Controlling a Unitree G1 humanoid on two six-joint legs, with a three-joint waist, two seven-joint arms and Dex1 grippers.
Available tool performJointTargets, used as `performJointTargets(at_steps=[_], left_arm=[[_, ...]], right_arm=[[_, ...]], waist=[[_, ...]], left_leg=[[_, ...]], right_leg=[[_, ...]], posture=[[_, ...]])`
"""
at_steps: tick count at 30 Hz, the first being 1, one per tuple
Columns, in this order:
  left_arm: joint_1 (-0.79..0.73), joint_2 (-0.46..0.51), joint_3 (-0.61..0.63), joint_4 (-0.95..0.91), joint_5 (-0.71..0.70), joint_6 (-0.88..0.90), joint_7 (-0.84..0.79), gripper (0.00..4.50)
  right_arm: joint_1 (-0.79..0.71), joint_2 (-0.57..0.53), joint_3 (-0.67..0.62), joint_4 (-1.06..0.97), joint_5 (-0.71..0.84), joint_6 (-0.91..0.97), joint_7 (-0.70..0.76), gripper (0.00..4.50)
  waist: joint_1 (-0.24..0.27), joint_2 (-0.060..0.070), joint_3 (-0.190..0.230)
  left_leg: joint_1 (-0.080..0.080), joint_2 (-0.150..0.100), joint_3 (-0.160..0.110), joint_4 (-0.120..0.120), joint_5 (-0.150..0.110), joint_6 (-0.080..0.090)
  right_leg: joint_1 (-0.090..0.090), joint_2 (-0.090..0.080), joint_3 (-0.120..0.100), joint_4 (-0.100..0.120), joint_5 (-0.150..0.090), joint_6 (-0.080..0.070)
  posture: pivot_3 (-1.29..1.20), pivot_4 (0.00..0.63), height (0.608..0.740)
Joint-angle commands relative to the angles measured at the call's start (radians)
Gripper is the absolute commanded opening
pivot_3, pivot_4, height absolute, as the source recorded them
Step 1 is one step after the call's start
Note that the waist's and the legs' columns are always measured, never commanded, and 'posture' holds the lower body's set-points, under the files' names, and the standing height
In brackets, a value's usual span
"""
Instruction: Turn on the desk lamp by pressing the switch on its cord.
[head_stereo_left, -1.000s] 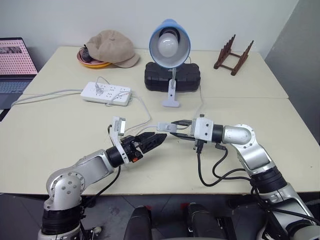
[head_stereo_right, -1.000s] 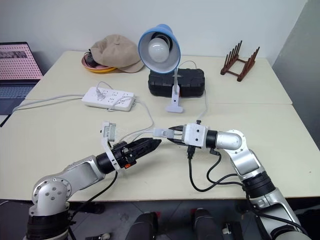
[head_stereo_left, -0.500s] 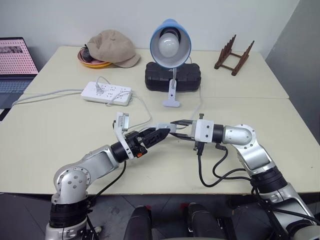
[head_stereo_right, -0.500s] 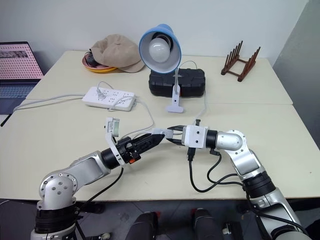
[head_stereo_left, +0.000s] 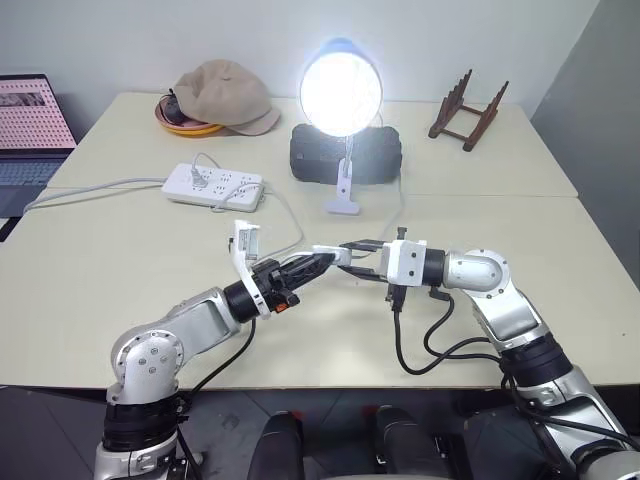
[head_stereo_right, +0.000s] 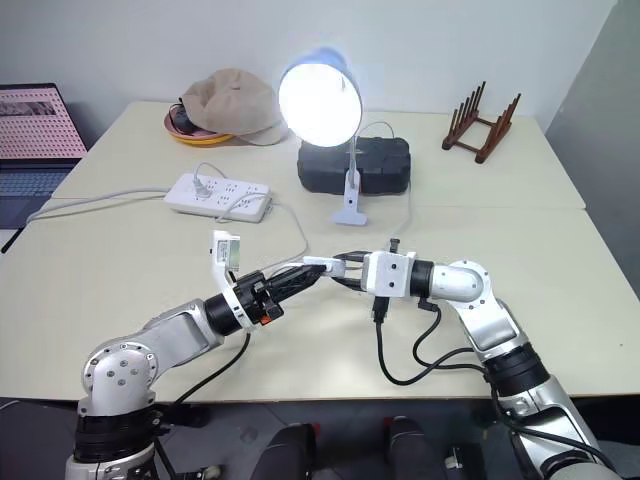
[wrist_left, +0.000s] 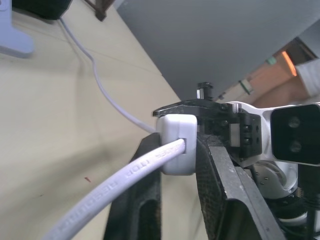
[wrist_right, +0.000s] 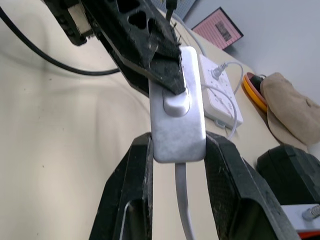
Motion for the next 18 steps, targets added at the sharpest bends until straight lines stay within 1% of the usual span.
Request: performJointTargets(at_steps=[1, 5, 7, 9, 10, 11, 16, 18], left_arm=[[-0.003, 0.006, 0.009, -0.018, -0.015, -0.007, -0.002, 0.51], [0.004, 0.008, 0.019, -0.024, -0.041, 0.001, 0.001, 0.51], [0.007, 0.018, 0.006, -0.034, -0.015, 0.005, 0.014, 0.51], [0.017, 0.023, 0.007, -0.043, -0.025, 0.007, 0.008, 0.51], [0.026, 0.029, 0.013, -0.05, -0.038, 0.009, 0.004, 1.21], [0.035, 0.038, 0.018, -0.058, -0.047, 0.014, 0.001, 1.23], [0.096, 0.102, 0.046, -0.102, -0.069, 0.026, 0.003, 2.41], [0.146, 0.156, 0.068, -0.153, -0.073, 0.031, -0.016, 2.74]], right_arm=[[-0.013, -0.001, -0.01, -0.019, 0.008, -0.025, -0.003, 1.08], [-0.014, 0.0, -0.01, -0.015, 0.009, -0.023, -0.004, 1.08], [-0.017, 0.003, -0.011, -0.009, 0.01, -0.022, -0.004, 1.08], [-0.024, 0.008, -0.013, 0.003, 0.012, -0.016, -0.007, 1.08], [-0.03, 0.012, -0.016, 0.017, 0.012, -0.011, -0.009, 1.08], [-0.037, 0.016, -0.019, 0.033, 0.013, -0.004, -0.012, 1.08], [-0.069, 0.033, -0.026, 0.111, 0.02, 0.034, -0.017, 1.08], [-0.088, 0.053, -0.034, 0.173, 0.042, 0.102, -0.012, 1.08]], waist=[[0.0, 0.0, 0.0], [0.0, 0.0, 0.0], [0.0, 0.0, 0.0], [0.0, 0.0, 0.0], [0.0, 0.0, 0.0], [-0.001, 0.0, 0.0], [-0.002, 0.0, 0.0], [-0.003, 0.0, 0.0]], left_leg=[[0.0, 0.0, 0.0, 0.0, 0.0, 0.0], [0.0, 0.0, 0.0, 0.0, 0.0, 0.0], [0.0, 0.0, 0.0, 0.0, 0.0, 0.0], [0.0, 0.0, 0.0, 0.0, 0.0, 0.0], [0.0, 0.0, 0.0, 0.0, 0.0, 0.0], [0.0, 0.0, 0.0, 0.0, 0.0, 0.0], [0.0, 0.0, 0.0, 0.0, 0.0, 0.0], [0.0, 0.0, 0.0, 0.0, 0.0, 0.0]], right_leg=[[0.0, 0.0, 0.0, 0.0, 0.0, 0.0], [0.0, 0.0, 0.0, 0.0, 0.0, 0.0], [0.0, 0.0, 0.0, 0.0, 0.0, 0.0], [0.0, 0.0, 0.0, 0.0, 0.0, -0.001], [0.0, 0.0, 0.0, 0.0, -0.001, -0.001], [0.0, 0.0, 0.0, 0.0, -0.001, -0.001], [0.0, 0.0, 0.0, 0.0, -0.001, -0.003], [0.0, 0.0, 0.0, 0.0, -0.002, -0.003]], posture=[[0.0, 0.15, 0.74], [0.0, 0.15, 0.74], [0.0, 0.15, 0.74], [0.0, 0.15, 0.74], [0.0, 0.15, 0.74], [0.0, 0.15, 0.74], [0.0, 0.15, 0.74], [0.0, 0.15, 0.74]])
